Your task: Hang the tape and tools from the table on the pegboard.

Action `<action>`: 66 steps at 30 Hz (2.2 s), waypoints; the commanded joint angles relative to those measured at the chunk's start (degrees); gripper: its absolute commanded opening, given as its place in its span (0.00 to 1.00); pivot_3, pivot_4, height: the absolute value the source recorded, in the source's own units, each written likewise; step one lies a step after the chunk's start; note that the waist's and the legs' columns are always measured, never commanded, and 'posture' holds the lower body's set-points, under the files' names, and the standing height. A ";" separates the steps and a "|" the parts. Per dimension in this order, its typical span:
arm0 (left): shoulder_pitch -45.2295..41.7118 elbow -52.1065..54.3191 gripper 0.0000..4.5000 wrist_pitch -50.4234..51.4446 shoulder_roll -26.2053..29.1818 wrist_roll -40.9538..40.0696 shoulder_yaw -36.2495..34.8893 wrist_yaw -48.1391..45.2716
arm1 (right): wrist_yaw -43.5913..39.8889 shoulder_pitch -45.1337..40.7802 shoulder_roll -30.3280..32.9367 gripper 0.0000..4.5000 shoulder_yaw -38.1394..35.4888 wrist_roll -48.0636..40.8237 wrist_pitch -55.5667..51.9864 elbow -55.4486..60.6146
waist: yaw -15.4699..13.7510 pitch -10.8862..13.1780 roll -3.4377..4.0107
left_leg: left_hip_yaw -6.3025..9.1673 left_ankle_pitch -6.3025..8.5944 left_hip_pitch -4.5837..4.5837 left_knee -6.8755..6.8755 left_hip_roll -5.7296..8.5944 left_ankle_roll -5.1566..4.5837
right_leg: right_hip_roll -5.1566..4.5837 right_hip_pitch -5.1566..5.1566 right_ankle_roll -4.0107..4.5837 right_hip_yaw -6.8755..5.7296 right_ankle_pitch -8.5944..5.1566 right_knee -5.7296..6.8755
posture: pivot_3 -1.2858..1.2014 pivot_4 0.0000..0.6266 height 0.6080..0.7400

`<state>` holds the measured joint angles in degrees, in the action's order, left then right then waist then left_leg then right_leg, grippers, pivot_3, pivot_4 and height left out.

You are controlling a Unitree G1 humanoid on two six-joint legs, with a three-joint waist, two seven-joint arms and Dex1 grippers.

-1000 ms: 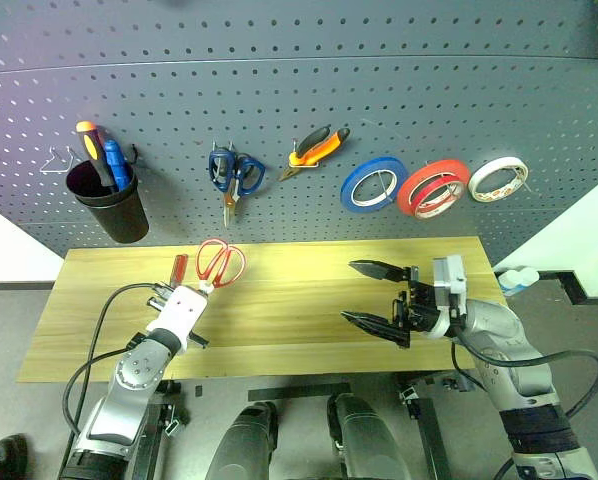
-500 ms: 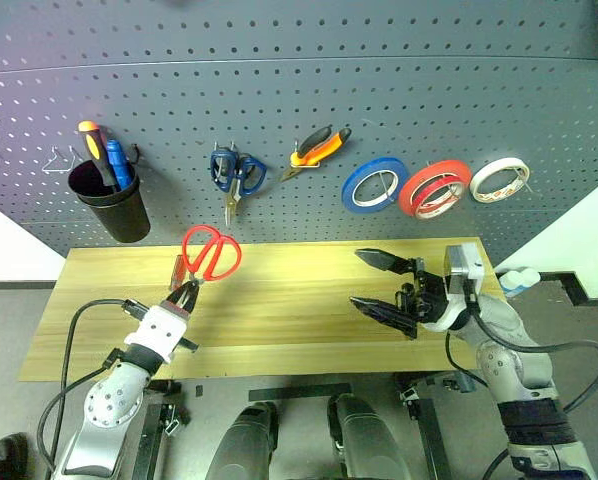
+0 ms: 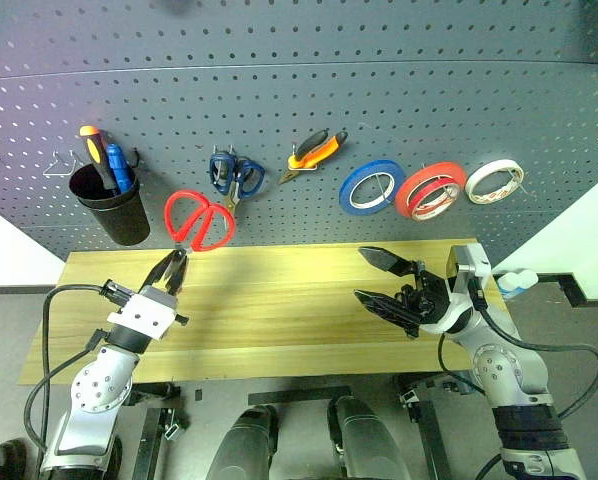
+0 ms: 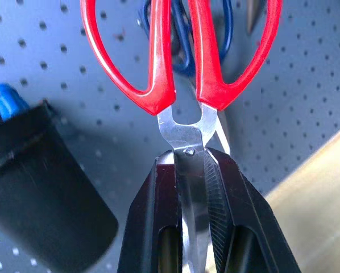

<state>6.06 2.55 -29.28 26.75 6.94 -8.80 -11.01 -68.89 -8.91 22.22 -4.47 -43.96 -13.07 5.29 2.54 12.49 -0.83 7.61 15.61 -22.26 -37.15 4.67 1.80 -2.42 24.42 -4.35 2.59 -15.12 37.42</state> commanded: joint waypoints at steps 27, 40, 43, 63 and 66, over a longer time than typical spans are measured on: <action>-13.73 -12.09 0.05 -4.11 -1.35 -3.35 3.54 -5.53 | 2.07 0.04 -3.14 1.00 0.33 1.16 2.22 3.04 | 0.30 -0.44 0.01 | -0.04 -0.01 0.05 -0.14 0.01 0.00 | 0.01 0.00 0.00 0.03 0.02 0.19 | 0.46 0.26 1.00; -18.76 -10.16 0.05 5.45 -3.07 -0.07 5.44 -4.01 | 1.13 1.62 -2.79 1.00 2.05 1.11 1.61 6.48 | 1.43 -0.44 0.00 | -0.04 -0.01 0.06 -0.28 0.02 0.00 | 0.01 0.00 -0.01 0.03 0.02 0.36 | 0.45 0.28 1.00; -20.16 -10.93 0.05 6.80 -3.67 -0.52 5.90 -4.17 | 1.45 1.19 -3.14 1.00 2.26 1.80 2.38 5.83 | 1.68 -0.44 0.00 | -0.13 -0.01 0.12 -0.30 0.03 0.00 | 0.02 0.01 -0.01 0.08 0.02 0.45 | 0.45 0.28 1.00; -10.73 -5.31 0.99 10.65 -3.62 -7.00 5.54 -10.79 | 1.75 0.31 -2.73 1.00 1.68 3.79 4.20 3.15 | 1.63 -0.44 0.00 | -0.20 0.00 0.21 -0.47 0.02 0.00 | 0.04 -0.01 -0.01 0.22 0.02 0.65 | 0.45 0.28 1.00; -4.65 -1.43 0.99 11.18 -2.81 -7.43 4.51 -11.17 | 1.84 0.00 -2.74 1.00 1.46 3.91 4.38 2.62 | 1.60 -0.44 0.00 | -0.21 0.00 0.21 -0.46 0.02 0.00 | 0.04 -0.01 -0.01 0.24 0.01 0.65 | 0.45 0.28 1.00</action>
<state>0.48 -2.12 -17.68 23.14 0.48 -2.72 -22.07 -66.83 -8.34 19.27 -2.33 -39.64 -9.59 7.31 4.14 12.05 -0.83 7.41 15.61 -22.05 -37.61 4.69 1.79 -2.38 24.41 -4.36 2.83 -15.11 38.07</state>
